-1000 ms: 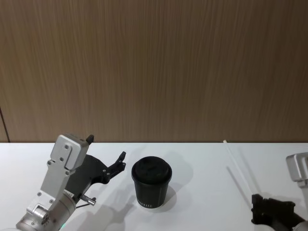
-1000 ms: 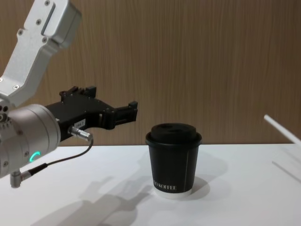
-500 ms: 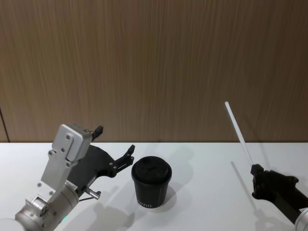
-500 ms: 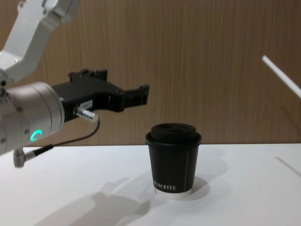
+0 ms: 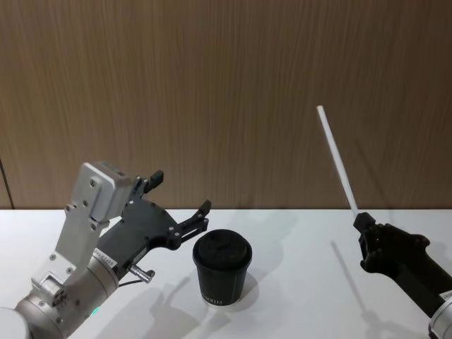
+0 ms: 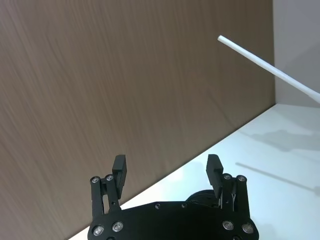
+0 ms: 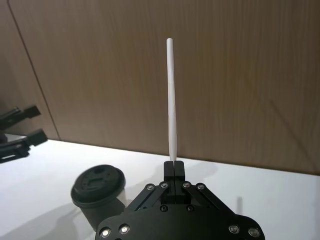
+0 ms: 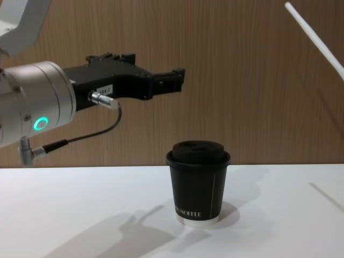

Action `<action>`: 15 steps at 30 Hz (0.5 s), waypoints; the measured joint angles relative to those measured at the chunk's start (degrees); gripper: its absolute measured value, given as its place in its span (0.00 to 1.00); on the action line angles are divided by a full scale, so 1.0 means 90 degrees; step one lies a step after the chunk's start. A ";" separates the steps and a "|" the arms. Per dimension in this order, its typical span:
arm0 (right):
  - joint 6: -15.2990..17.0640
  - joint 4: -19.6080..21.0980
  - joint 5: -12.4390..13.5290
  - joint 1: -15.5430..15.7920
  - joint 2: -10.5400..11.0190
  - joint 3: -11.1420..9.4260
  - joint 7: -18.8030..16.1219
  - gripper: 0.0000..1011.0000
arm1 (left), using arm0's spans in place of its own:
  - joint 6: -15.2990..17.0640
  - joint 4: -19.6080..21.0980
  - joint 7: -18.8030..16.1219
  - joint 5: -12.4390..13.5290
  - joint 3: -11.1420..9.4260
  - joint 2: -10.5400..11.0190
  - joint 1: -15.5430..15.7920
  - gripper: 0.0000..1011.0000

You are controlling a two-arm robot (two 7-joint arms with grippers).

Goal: Pick up the straw with one hand, pass it to the other hand, and insert it into the cup.

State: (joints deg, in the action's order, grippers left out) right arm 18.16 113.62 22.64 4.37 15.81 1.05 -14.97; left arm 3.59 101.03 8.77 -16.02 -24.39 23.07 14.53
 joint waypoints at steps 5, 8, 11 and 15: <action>-0.0129 0.0030 0.0163 -0.0007 0.0020 0.0066 -0.0218 0.00 | 0.0021 0.0051 0.0078 -0.0063 0.0036 -0.0031 -0.0014 0.99; -0.0177 0.0044 0.0251 -0.0018 0.0050 0.0122 -0.0348 0.00 | 0.0026 0.0069 0.0107 -0.0084 0.0052 -0.0046 -0.0022 0.99; -0.0210 0.0054 0.0342 -0.0029 0.0084 0.0178 -0.0498 0.00 | 0.0030 0.0084 0.0143 -0.0110 0.0072 -0.0064 -0.0032 0.99; -0.0233 0.0067 0.0437 -0.0043 0.0130 0.0278 -0.0664 0.00 | 0.0032 0.0105 0.0220 -0.0192 0.0117 -0.0099 -0.0056 0.99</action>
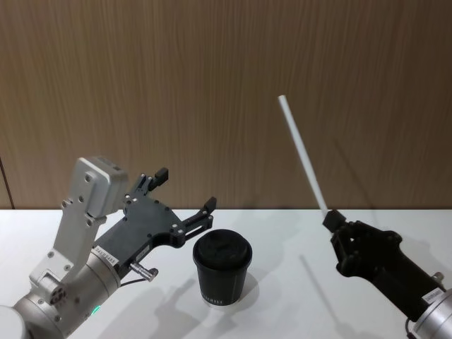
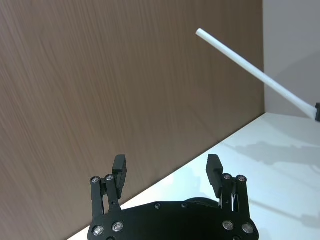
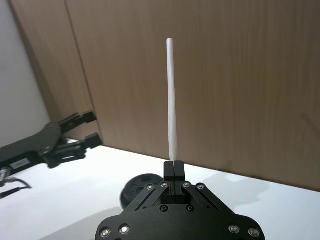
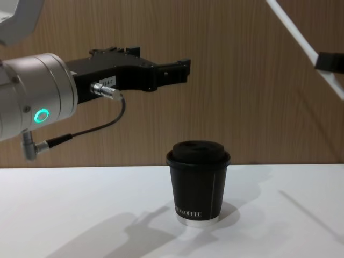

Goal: Pick up the straw with one hand, pass it to the other hand, and insert it into the cup.

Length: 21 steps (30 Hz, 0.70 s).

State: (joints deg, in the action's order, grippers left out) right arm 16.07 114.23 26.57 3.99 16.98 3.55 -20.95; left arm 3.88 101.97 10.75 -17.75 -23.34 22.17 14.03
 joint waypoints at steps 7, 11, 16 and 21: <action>-0.0022 0.0012 0.0144 -0.0019 0.0062 0.0161 -0.0241 0.00 | -0.0008 0.0032 0.0187 -0.0239 0.0099 -0.0060 -0.0049 0.99; -0.0034 0.0018 0.0209 -0.0029 0.0088 0.0245 -0.0342 0.00 | -0.0020 0.0064 0.0382 -0.0518 0.0196 -0.0108 -0.0090 0.99; -0.0058 0.0021 0.0276 -0.0040 0.0120 0.0344 -0.0446 0.00 | -0.0035 0.0094 0.0603 -0.0873 0.0310 -0.0155 -0.0144 0.99; -0.0082 0.0015 0.0308 -0.0071 0.0163 0.0420 -0.0525 0.00 | -0.0041 0.0118 0.0858 -0.1337 0.0446 -0.0213 -0.0215 0.99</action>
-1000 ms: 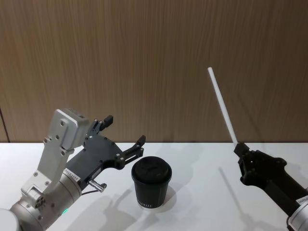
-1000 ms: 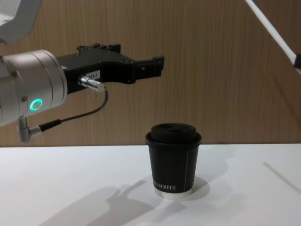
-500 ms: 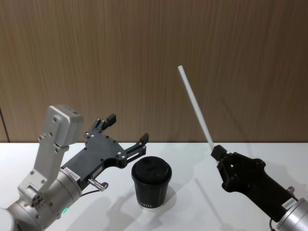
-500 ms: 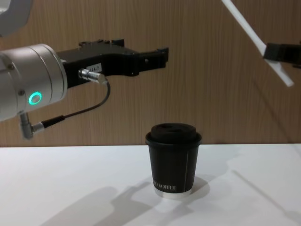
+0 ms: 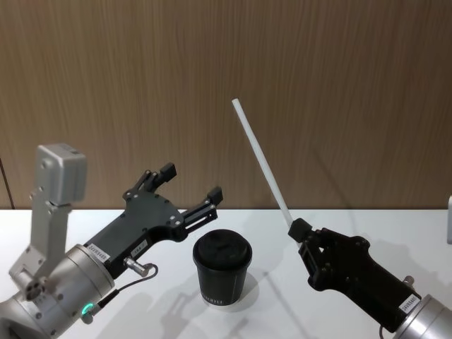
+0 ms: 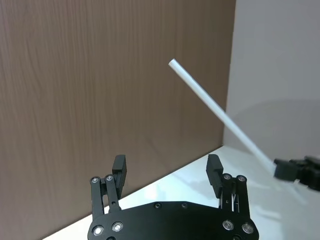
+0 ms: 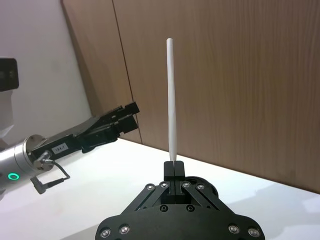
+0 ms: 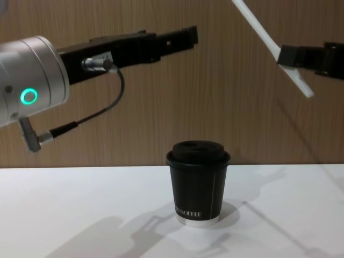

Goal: Pick up the straw with one hand, pass it to the other hand, and insert it into the cup.

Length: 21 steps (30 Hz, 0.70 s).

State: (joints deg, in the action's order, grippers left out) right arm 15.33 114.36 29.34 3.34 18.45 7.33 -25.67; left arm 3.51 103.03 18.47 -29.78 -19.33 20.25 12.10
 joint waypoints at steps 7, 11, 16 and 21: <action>-0.0039 -0.0044 0.0014 -0.0066 0.0050 0.0098 -0.0061 0.00 | 0.0015 0.0007 0.0325 -0.0668 0.0175 -0.0088 -0.0078 0.99; -0.0056 -0.0063 0.0021 -0.0092 0.0073 0.0142 -0.0079 0.00 | 0.0074 0.0001 0.0517 -0.1035 0.0249 -0.0134 -0.0106 0.99; -0.0079 -0.0083 0.0031 -0.0114 0.0100 0.0190 -0.0098 0.00 | 0.0235 -0.0059 0.0795 -0.1560 0.0325 -0.0173 -0.0111 0.99; -0.0104 -0.0102 0.0040 -0.0127 0.0133 0.0237 -0.0107 0.00 | 0.0424 -0.0121 0.0957 -0.1933 0.0343 -0.0197 -0.0079 0.99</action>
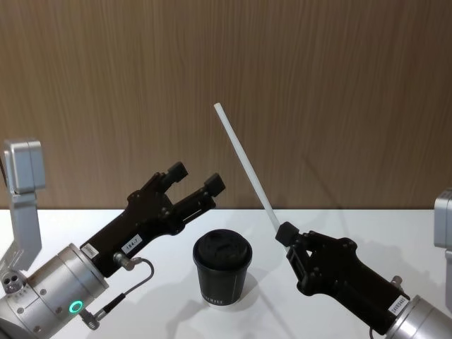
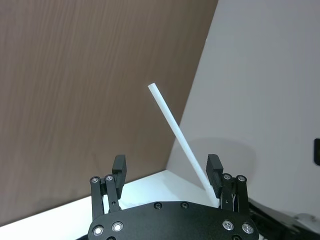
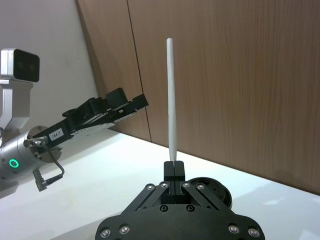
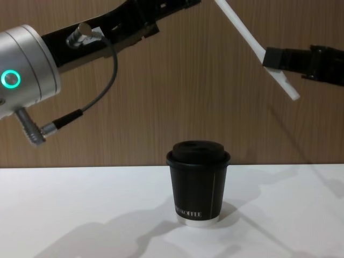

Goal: Pick up the straw with one hand, pass it to the other hand, and insert it into the cup.

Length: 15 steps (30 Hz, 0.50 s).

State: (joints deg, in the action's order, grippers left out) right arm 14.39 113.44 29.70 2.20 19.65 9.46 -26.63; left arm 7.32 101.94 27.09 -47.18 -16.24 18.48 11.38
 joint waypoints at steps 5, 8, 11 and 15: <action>-0.0035 -0.0010 0.0012 -0.0007 0.0030 0.0035 -0.0003 0.00 | 0.0182 -0.0075 0.0125 -0.0315 -0.0019 -0.0026 0.0057 0.99; -0.0049 -0.0014 0.0025 -0.0008 0.0045 0.0053 -0.0004 0.00 | 0.0262 -0.0116 0.0185 -0.0454 -0.0048 -0.0042 0.0092 0.99; -0.0075 -0.0017 0.0034 -0.0008 0.0059 0.0067 -0.0006 0.00 | 0.0325 -0.0163 0.0235 -0.0565 -0.0093 -0.0064 0.0134 0.99; -0.0110 -0.0017 0.0041 -0.0004 0.0080 0.0086 -0.0008 0.00 | 0.0387 -0.0204 0.0282 -0.0671 -0.0147 -0.0088 0.0179 0.99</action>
State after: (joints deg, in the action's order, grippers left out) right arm 13.40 113.29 30.07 2.16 20.37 10.24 -26.71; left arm 10.81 100.11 29.62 -53.21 -17.57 17.69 13.00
